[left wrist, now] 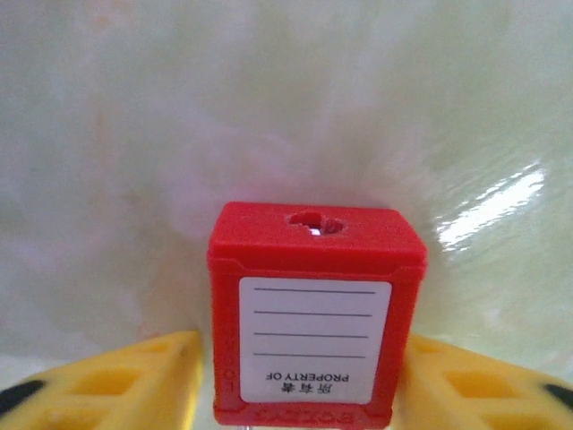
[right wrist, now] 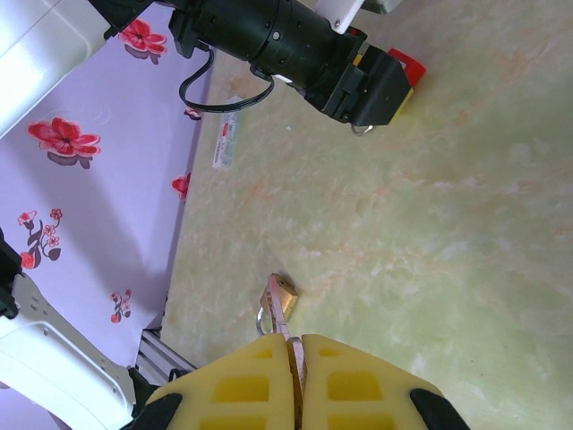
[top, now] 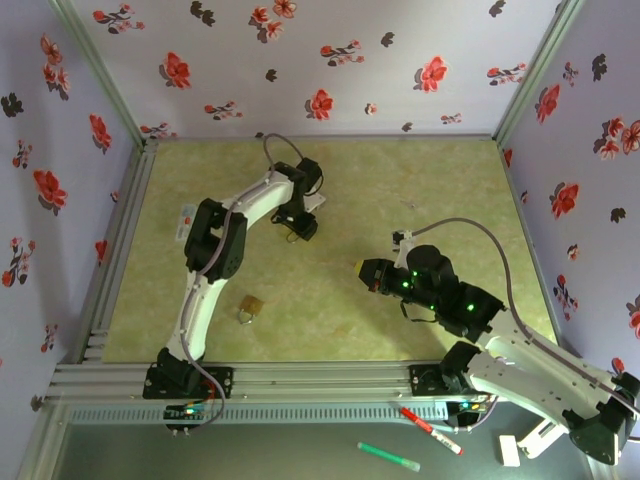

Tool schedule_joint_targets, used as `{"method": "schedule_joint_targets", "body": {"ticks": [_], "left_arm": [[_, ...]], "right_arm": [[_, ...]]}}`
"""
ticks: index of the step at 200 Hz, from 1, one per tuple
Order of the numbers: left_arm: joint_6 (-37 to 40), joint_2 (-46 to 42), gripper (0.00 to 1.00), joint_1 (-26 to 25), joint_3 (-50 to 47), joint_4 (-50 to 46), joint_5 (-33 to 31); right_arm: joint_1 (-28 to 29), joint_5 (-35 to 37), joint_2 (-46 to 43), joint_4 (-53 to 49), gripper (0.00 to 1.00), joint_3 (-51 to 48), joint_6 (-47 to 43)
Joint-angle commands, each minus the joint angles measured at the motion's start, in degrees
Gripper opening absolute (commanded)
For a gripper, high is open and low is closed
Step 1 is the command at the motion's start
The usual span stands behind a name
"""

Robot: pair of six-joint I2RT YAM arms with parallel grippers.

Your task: Unlock with the key

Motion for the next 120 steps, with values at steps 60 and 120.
{"method": "schedule_joint_targets", "body": {"ticks": [60, 120], "left_arm": [[1.2, -10.6, 0.30, -0.6, -17.5, 14.6, 10.0], [8.0, -34.3, 0.28, -4.9, -39.1, 30.2, 11.7]], "right_arm": [[-0.3, 2.0, -3.0, -10.1, 0.00, 1.5, -1.8], [-3.3, 0.3, -6.1, -18.8, 0.00, 4.7, -6.2]]}}
